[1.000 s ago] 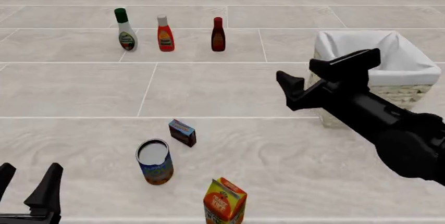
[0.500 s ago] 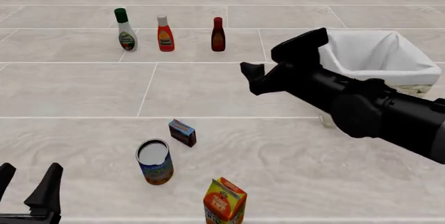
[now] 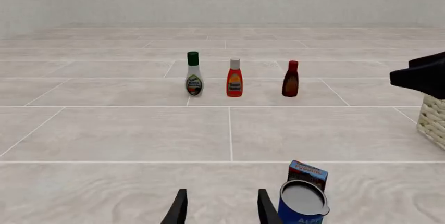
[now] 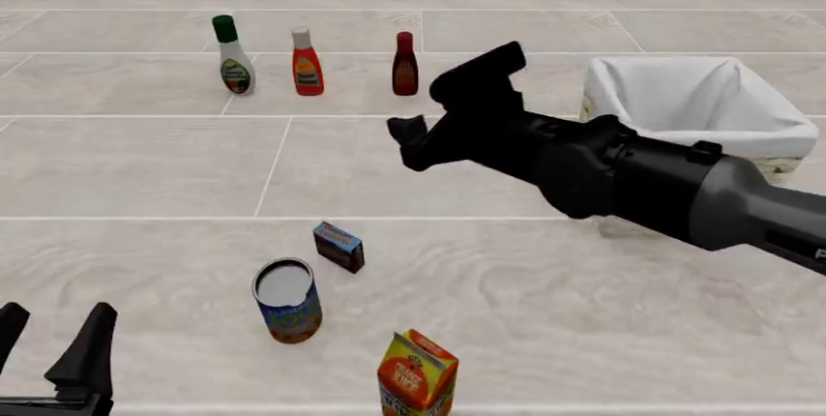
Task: Pick the chocolate pudding and place it in the basket.
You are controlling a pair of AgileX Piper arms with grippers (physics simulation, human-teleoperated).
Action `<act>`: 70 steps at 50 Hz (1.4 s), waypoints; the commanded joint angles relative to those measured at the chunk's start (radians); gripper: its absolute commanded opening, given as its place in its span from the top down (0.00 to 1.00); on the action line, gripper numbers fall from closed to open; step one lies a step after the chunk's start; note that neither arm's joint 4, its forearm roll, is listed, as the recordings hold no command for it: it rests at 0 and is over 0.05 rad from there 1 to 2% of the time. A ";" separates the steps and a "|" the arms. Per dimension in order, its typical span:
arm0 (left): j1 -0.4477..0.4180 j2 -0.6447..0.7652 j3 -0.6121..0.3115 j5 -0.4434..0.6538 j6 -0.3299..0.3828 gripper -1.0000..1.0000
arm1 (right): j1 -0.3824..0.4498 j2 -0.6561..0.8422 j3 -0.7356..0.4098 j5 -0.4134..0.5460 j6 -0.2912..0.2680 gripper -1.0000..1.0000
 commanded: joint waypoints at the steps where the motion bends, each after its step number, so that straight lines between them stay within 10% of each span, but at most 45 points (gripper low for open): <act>1: 0.000 0.000 0.000 0.000 0.000 0.00 | 0.023 0.075 -0.076 0.030 -0.007 0.00; 70: 0.000 0.000 0.000 0.000 0.000 0.00 | 0.104 0.374 -0.336 0.170 0.097 0.00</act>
